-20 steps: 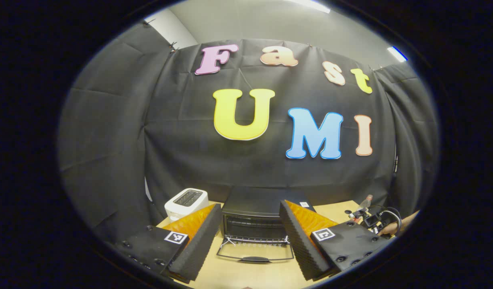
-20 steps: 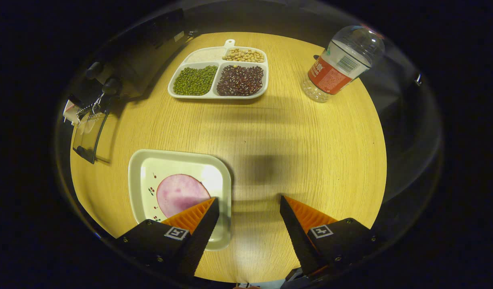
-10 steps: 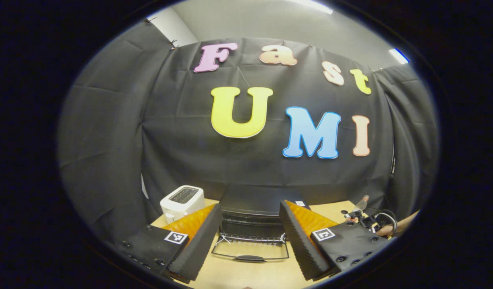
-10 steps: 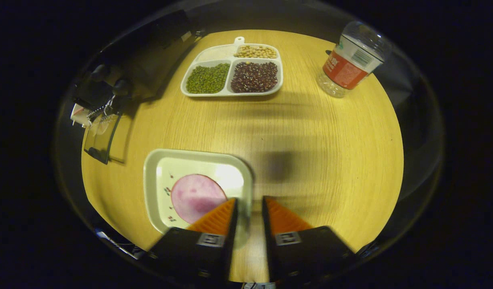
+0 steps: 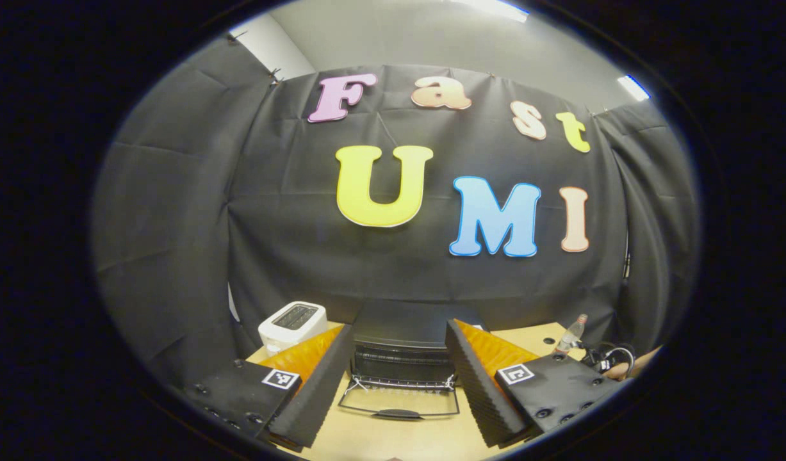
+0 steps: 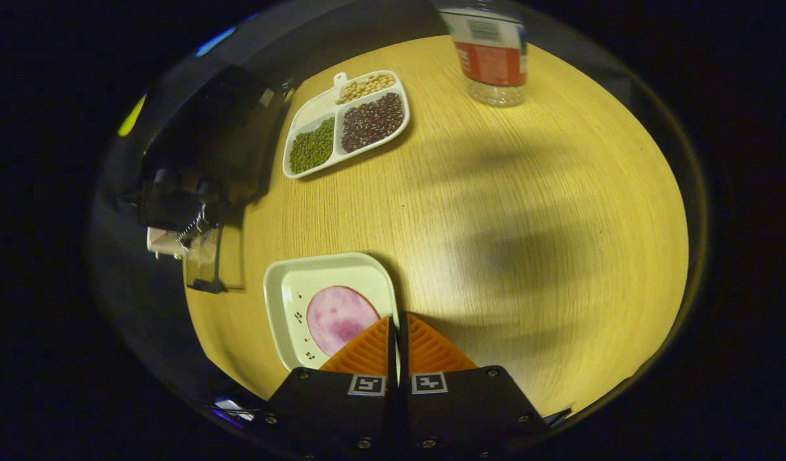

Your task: Open the electric oven with the left hand, put the food in, and close the electric oven.

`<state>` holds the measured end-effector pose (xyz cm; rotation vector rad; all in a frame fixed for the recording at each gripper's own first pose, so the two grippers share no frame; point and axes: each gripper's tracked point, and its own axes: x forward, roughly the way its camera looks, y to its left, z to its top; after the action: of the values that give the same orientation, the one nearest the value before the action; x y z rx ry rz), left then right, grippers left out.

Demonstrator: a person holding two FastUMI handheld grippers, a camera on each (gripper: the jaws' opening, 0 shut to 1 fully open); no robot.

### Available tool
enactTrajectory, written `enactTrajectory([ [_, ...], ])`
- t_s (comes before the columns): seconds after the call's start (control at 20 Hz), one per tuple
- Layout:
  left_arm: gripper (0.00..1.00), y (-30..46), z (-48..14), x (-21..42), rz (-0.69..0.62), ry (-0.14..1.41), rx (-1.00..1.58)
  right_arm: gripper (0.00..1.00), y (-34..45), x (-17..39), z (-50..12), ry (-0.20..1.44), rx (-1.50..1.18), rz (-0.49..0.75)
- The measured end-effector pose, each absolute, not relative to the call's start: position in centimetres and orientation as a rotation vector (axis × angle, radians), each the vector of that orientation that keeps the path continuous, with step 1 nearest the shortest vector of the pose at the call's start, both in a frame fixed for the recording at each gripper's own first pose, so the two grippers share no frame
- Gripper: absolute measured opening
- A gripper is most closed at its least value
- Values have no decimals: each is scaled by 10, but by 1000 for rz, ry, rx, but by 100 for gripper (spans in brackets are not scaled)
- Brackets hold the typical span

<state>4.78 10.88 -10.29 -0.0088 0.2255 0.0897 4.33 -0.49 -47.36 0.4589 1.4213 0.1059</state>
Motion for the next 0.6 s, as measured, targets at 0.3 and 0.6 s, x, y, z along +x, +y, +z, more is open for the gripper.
enactTrajectory([
  [0.3, 94, 100, -97, 55, 81, 230, 9, 0, -10, 33, -466, 1311, 794, 125],
  [0.6, 97, 92, -88, 60, 63, 224, 53, 0, 3, 26, -469, 1182, 1049, 154],
])
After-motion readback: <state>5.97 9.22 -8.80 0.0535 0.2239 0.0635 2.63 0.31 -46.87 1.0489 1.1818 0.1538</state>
